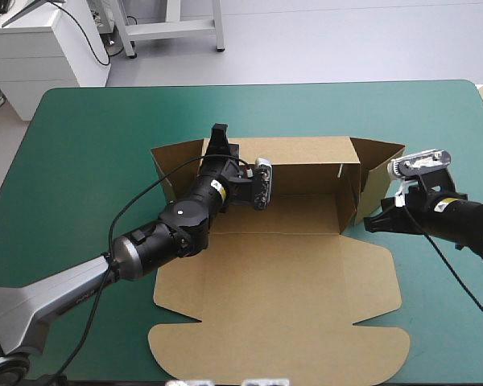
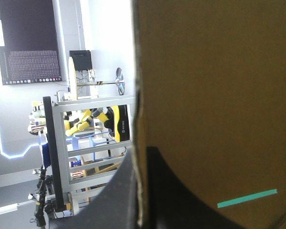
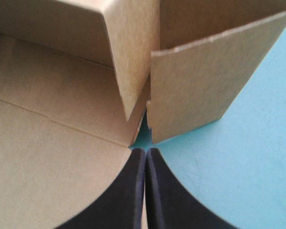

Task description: Fold the box

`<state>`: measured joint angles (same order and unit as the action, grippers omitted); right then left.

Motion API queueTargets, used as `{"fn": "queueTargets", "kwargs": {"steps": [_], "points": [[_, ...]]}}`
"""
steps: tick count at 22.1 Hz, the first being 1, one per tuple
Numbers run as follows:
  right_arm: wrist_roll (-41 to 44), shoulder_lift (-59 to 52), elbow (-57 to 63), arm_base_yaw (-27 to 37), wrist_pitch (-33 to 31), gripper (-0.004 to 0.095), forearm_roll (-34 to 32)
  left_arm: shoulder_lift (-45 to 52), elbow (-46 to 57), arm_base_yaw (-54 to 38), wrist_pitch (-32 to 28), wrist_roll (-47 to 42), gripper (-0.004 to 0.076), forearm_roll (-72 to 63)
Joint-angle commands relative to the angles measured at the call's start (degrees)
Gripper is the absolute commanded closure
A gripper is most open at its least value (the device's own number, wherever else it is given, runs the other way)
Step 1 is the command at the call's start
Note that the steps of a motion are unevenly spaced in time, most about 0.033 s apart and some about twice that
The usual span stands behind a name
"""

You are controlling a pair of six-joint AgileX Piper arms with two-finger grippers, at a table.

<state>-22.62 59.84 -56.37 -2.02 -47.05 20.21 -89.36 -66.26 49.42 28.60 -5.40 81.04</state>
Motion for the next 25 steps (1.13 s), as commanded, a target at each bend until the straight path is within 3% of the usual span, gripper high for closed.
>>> {"fn": "queueTargets", "kwargs": {"steps": [1,10,17,21,25], "points": [[0.9,-0.2,-5.4,0.3,2.7,0.0923,0.1,1.3,-1.0,0.5,-0.5,-3.3,0.0731,6.6],[9.4,9.9,-21.7,0.3,2.3,0.0923,-9.7,0.5,1.7,0.5,0.0,-7.1,0.0731,10.7],[10.2,25.4,-33.8,0.3,1.3,0.0923,-10.6,0.5,1.7,0.5,0.2,-7.6,0.0731,11.2],[10.6,31.5,-34.3,0.3,4.3,0.0923,-9.5,0.5,1.7,0.5,0.2,-8.4,0.0731,11.2],[10.4,32.8,-34.3,0.3,0.6,0.0923,-10.5,0.5,1.7,0.5,0.3,-8.9,0.0731,11.2]]}}
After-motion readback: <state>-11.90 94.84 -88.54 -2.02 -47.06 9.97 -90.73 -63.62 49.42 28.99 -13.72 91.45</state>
